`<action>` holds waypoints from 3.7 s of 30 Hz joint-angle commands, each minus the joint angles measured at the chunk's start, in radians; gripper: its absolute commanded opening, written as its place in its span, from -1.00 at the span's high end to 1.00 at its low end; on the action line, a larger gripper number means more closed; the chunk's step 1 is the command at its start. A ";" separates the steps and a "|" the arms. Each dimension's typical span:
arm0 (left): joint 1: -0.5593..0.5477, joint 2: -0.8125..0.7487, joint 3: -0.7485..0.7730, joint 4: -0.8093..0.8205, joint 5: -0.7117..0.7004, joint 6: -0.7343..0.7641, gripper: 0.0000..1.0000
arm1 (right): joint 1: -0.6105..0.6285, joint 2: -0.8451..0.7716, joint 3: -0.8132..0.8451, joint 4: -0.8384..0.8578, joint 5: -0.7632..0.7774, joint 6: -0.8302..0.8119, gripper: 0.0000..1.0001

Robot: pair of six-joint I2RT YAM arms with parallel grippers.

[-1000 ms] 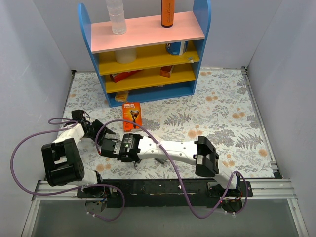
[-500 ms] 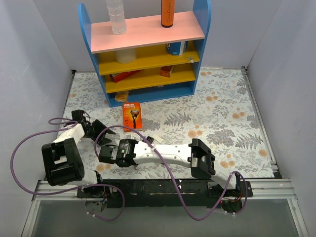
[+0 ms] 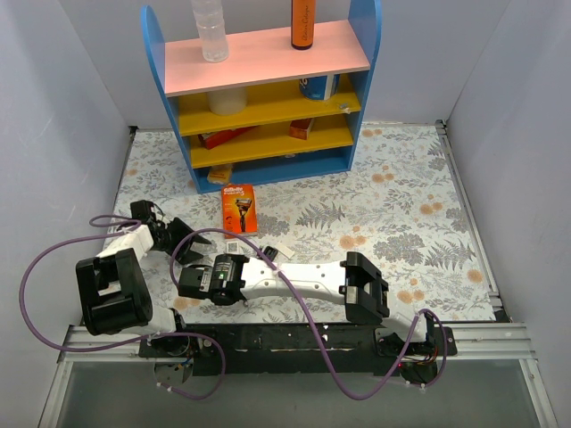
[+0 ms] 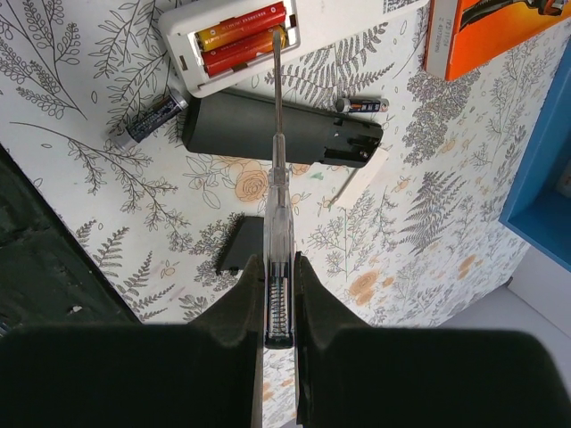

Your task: Unload the batteries from the remote control

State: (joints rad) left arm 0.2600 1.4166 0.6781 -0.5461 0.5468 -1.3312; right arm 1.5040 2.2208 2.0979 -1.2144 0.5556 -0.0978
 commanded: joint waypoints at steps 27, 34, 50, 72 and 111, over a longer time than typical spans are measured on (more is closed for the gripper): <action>0.004 -0.042 -0.110 0.069 0.194 -0.043 0.11 | 0.018 0.046 0.017 -0.007 0.050 -0.014 0.97; -0.016 -0.038 -0.127 0.071 0.237 -0.043 0.04 | 0.018 0.060 0.021 -0.001 0.043 -0.020 0.97; -0.146 0.044 -0.140 0.140 0.228 -0.075 0.04 | 0.019 0.059 0.036 0.058 0.089 -0.095 0.97; -0.163 -0.013 -0.057 0.063 0.179 -0.045 0.12 | 0.021 -0.044 -0.117 0.137 0.083 -0.148 0.97; -0.456 -0.418 -0.077 0.486 0.604 0.326 -0.08 | -0.475 -0.553 -0.616 0.486 -0.987 -0.132 0.97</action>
State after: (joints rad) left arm -0.1318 1.0103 0.6151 -0.1177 1.0817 -1.1160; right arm 1.0481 1.7374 1.5249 -0.7696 -0.3092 -0.2062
